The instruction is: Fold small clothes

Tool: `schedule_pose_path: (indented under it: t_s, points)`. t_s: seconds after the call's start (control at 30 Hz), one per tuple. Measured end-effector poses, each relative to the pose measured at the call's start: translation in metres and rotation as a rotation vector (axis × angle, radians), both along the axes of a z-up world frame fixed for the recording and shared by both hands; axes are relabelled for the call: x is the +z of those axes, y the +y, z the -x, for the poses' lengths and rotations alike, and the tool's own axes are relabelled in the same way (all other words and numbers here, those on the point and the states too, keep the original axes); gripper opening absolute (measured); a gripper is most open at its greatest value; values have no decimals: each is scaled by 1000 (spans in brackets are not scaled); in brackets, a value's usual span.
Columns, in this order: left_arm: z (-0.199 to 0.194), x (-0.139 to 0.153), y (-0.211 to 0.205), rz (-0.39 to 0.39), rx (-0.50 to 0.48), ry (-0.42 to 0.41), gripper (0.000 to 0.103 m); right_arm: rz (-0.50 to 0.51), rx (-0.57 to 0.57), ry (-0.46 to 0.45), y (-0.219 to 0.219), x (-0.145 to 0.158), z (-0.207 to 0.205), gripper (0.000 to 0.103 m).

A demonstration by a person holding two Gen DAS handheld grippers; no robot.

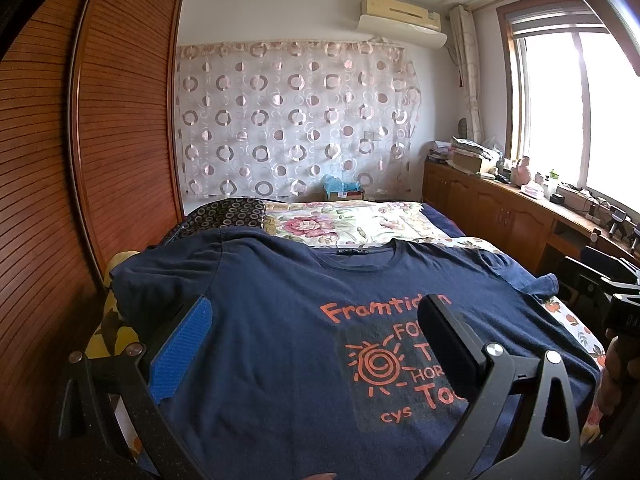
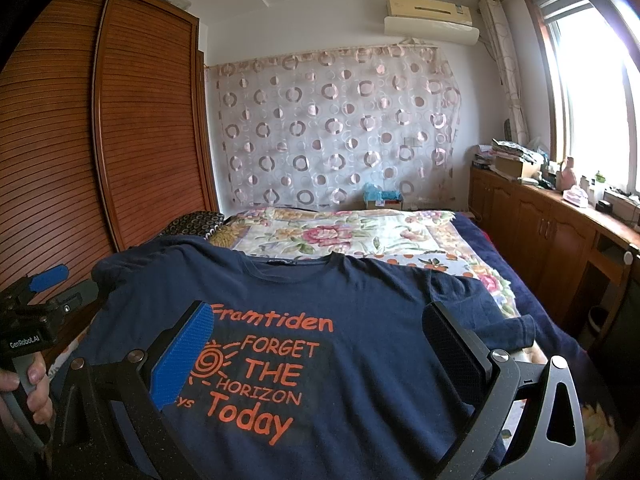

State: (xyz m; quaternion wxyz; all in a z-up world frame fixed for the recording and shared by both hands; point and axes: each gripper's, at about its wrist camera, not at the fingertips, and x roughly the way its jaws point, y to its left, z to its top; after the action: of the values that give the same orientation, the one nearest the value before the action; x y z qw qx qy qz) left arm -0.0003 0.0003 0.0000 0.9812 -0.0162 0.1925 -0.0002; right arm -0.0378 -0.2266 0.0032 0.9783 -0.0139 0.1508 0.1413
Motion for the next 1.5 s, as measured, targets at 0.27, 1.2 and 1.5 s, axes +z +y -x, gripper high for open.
schedule_pose_path:
  t_s: [0.27,1.2,1.5]
  points:
    - [0,0,0,-3,0,0,103,-1,-1,4,-1,-2,-1,103]
    - [4,1,9,-6,-4,-7,103,2,2,-3,-2,-2,-1,103]
    - [3,0,8,-9,-3,-7,103,2,2,-6,-3,-2,-1,103]
